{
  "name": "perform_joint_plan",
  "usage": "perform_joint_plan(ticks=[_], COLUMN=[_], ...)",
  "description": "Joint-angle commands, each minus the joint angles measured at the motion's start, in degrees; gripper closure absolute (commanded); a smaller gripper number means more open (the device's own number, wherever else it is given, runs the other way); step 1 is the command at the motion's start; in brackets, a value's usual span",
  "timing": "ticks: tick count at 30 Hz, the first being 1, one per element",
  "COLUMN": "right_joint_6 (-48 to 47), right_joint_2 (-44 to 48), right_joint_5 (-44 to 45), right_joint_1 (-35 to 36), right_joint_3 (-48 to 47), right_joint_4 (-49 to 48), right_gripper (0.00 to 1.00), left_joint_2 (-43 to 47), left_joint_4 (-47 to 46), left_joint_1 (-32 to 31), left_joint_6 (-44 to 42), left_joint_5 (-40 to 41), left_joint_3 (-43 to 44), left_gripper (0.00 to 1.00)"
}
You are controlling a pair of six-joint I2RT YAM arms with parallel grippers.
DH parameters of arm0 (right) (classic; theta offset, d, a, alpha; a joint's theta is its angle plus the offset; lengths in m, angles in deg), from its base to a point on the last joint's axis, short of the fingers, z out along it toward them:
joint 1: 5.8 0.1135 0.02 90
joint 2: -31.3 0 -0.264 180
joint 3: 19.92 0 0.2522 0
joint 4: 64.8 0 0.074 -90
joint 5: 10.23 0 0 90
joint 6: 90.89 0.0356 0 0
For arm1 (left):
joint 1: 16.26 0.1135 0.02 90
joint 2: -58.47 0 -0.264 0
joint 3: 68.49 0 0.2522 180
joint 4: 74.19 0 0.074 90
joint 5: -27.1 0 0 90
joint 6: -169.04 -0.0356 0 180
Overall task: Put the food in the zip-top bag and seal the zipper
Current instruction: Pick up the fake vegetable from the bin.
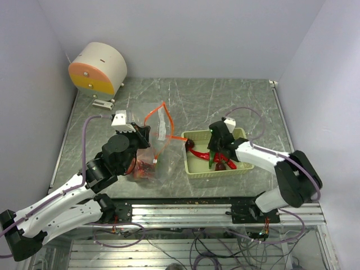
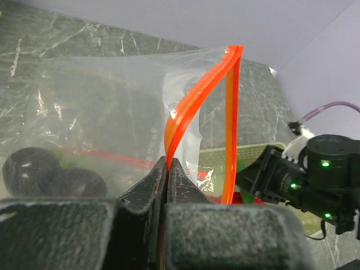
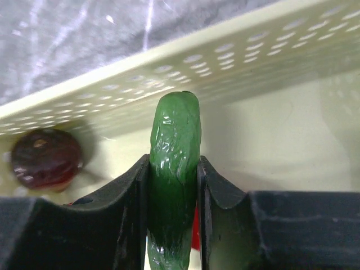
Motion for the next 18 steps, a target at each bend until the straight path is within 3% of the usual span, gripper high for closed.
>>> perform_joint_plan(ticks=[1,8,13,18], right_joint_6=[-0.46,-7.38,-10.94,-10.50], right_joint_2=[8.06,22.95,33.43,32.73], right_joint_5=[1.69,-8.61,-23.64,-33.76], right_joint_1=[-0.36,-0.10,1.78,5.07], right_joint_3=[-0.23,-1.10,-0.79,-2.25], right_joint_4=[2.44,1.69,-11.70,-23.57], right_gripper=[0.93,0.95,0.96,0.97], left_joint_2=[0.02,-1.91,-4.57,-7.82], left_joint_4=[-1.37,-1.72,-2.74,-3.57], left_joint_1=[-0.06,-0.04,-0.06,-0.06], left_joint_6=[-0.32,-0.26,0.12,0.28], left_joint_5=[-1.38,-2.41,-3.93,-5.36], left_joint_3=[0.27,1.40,2.25,3.34], left_gripper=[0.93,0.93,0.93,0.93])
